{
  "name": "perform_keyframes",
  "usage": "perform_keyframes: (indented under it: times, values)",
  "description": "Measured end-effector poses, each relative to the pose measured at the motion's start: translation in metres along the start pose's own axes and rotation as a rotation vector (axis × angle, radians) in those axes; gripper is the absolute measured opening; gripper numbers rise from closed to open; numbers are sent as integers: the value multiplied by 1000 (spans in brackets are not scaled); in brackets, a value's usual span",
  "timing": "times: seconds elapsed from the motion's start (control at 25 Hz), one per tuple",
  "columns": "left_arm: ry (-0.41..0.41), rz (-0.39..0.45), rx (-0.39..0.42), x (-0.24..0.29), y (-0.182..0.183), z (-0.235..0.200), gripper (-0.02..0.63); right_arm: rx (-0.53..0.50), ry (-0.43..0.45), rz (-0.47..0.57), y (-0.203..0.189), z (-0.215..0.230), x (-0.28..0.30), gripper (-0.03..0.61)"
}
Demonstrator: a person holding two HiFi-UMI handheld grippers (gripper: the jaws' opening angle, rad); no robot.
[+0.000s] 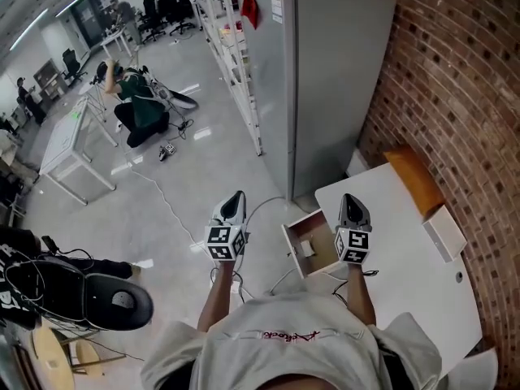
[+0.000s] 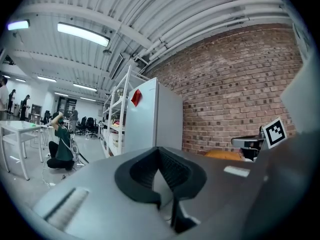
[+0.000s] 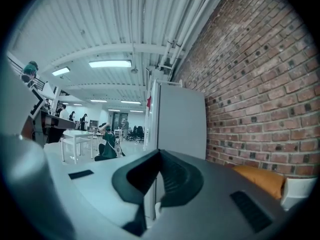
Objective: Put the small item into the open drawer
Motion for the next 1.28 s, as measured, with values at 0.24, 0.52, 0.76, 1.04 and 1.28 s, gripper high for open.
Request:
perform_keyframes:
  times: [0.24, 0.52, 0.76, 1.04, 1.28]
  values:
    - [-2, 7, 4, 6, 3, -4, 6, 3, -18, -3, 0, 4, 0, 12]
    - [-14, -7, 7, 9, 2, -1, 6, -1, -17, -23, -4, 2, 3, 12]
    - [-18, -9, 9, 12, 2, -2, 6, -2, -16, -32, -6, 0, 7, 12]
    - [-14, -18, -1, 15, -3, -7, 6, -14, -7, -44, -9, -7, 12, 12]
    - [-14, -28, -7, 17, -7, -9, 6, -12, -1, -54, -12, -9, 17, 12]
Point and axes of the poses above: the fingertips, and each gripper's own axes: x forward along the fingers, z to its right, y out of its top, the point moved 3 cm from there along -x, backward along the fingers, and after that the axes turned 6 degrees about -x, right-handed, at the moved point
